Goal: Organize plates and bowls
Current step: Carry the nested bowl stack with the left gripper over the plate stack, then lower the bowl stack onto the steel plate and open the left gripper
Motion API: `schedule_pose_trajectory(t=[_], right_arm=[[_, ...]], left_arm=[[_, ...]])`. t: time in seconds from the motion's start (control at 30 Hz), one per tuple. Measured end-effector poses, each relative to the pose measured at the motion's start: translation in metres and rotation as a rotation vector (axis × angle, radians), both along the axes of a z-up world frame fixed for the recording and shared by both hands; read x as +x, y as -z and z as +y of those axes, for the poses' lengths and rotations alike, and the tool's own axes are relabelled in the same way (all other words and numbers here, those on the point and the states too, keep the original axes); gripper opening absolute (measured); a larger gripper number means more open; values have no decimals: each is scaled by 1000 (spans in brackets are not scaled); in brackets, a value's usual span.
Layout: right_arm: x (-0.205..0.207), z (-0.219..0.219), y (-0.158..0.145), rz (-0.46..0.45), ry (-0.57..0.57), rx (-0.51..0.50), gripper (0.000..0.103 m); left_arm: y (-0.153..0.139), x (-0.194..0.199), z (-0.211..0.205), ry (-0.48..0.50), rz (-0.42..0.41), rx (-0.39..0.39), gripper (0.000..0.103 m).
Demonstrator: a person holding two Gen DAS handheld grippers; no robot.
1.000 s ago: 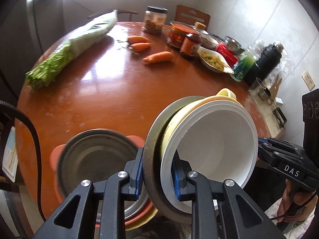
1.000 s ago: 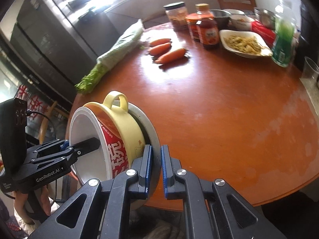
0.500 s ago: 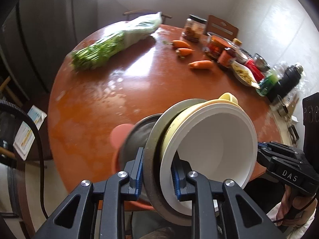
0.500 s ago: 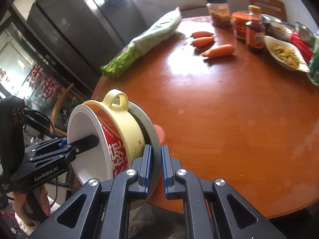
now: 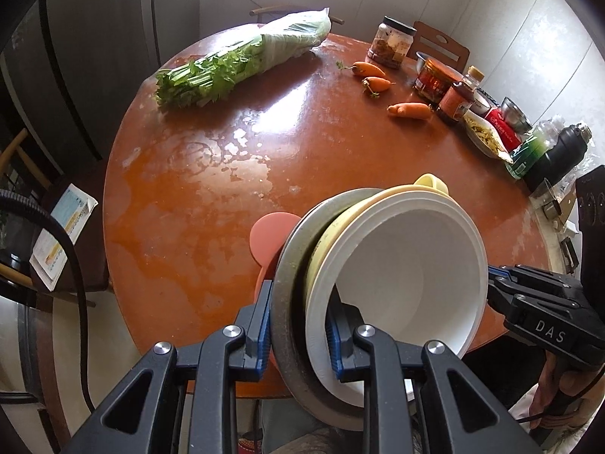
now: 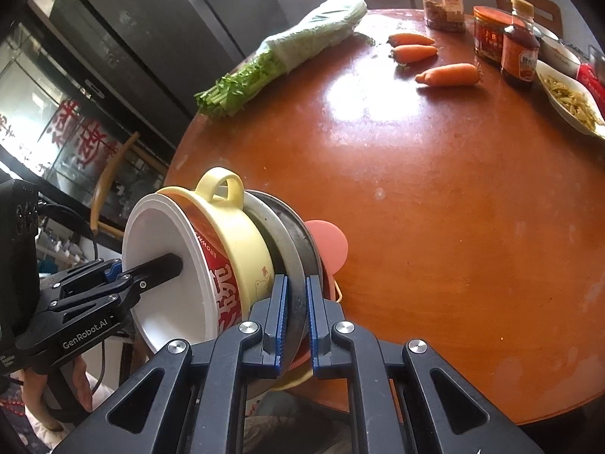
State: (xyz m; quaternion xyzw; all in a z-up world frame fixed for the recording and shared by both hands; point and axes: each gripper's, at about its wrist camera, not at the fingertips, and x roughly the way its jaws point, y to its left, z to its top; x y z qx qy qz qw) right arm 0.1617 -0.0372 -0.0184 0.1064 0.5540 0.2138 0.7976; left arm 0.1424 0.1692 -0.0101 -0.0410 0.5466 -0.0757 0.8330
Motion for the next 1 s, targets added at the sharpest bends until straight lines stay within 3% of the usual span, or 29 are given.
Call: schedule_pose_trajectory(t=[0.53,0.67,0.8,1.0], right_arm=[[4,3,7,12,2,-27,11],[3,3,6,6,7,-25,12],[4,-1,7,17,21,-23,19],[4,-13,0,-11,74,1,34]], left_arm=[[7,5,-2,15,10,-6,25],[2,1,-1,8,-32,-13,25],[-13,-8,0,5,-106,15,26],[-16,-9,7,-9,-114,-14,31]])
